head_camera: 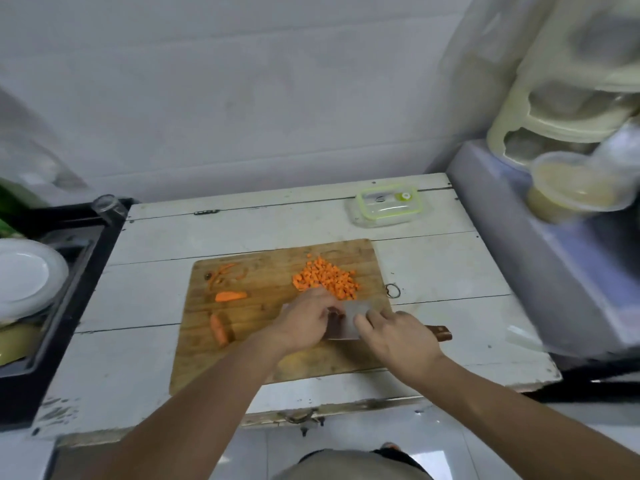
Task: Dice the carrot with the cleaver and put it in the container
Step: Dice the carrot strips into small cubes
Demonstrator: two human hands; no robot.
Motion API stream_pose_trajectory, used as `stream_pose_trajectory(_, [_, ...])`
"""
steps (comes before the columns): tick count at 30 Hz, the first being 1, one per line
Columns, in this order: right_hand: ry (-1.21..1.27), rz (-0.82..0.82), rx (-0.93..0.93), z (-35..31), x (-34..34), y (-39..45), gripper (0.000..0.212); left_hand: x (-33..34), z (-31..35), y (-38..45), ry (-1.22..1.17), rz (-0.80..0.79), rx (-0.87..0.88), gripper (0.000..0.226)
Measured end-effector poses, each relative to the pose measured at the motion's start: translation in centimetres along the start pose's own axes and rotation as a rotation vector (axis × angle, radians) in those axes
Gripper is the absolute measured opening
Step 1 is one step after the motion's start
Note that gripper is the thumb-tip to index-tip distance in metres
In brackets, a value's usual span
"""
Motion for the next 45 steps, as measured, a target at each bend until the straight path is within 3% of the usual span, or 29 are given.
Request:
stream_pose_trajectory(4, [0.01, 0.018, 0.031, -0.7, -0.3, -0.1, 0.045, -0.1, -0.9, 1.2, 0.035, -0.006, -0.04, 0.052])
stream_pose_trajectory(9, [0.041, 0.003, 0.106, -0.4, 0.1, -0.4, 0.058, -4.0, -2.9, 0.6, -0.162, 0.23, -0.12, 0.05])
stream_pose_trajectory(13, [0.046, 0.011, 0.111, -0.5, -0.1, -0.5, 0.057, -1.9, -1.8, -1.1, -0.055, -0.059, -0.076, 0.049])
stream_pose_trajectory(17, [0.031, 0.02, 0.094, -0.6, -0.4, -0.6, 0.055, -0.7, -1.2, 0.2, 0.095, -0.097, -0.052, 0.057])
stream_pose_trajectory(21, [0.046, -0.018, 0.118, -0.1, 0.2, -0.8, 0.062, -4.4, -2.0, -0.1, -0.009, 0.221, -0.166, 0.047])
stream_pose_trajectory(23, [0.039, -0.033, 0.128, 0.2, 0.4, -1.0, 0.062, -5.5, -3.5, -1.2, -0.068, 0.29, -0.266, 0.04])
stream_pose_trajectory(25, [0.034, -0.04, 0.131, 0.3, 0.5, -1.0, 0.061, -4.8, -4.7, -1.8, -0.096, 0.183, -0.298, 0.044])
stream_pose_trajectory(29, [0.032, -0.01, 0.124, 0.2, 0.0, -1.2, 0.053, -2.5, -4.2, -1.3, 0.001, -0.018, -0.181, 0.055])
stream_pose_trajectory(34, [0.017, 0.003, 0.136, 0.3, -0.3, -1.7, 0.048, -4.0, -3.5, -0.2, 0.095, 0.093, -0.156, 0.052])
stream_pose_trajectory(39, [-0.01, 0.025, 0.095, -0.7, -1.1, -1.2, 0.045, -0.4, 0.0, -0.8, 0.079, -0.081, 0.032, 0.059])
stream_pose_trajectory(43, [-0.006, 0.028, 0.098, -1.3, -2.2, -1.1, 0.043, -1.2, -1.4, 1.0, 0.187, -0.027, -0.097, 0.061])
stream_pose_trajectory(45, [0.032, -0.01, 0.112, -1.4, -1.8, -1.2, 0.049, -3.8, -3.9, 0.8, 0.133, 0.068, -0.197, 0.061])
Point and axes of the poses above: each hand's wrist, its own y-axis towards the middle knuckle, its own x-axis out of the palm, z = x × y, the point moved 7 cm from there along y, towards the middle knuckle
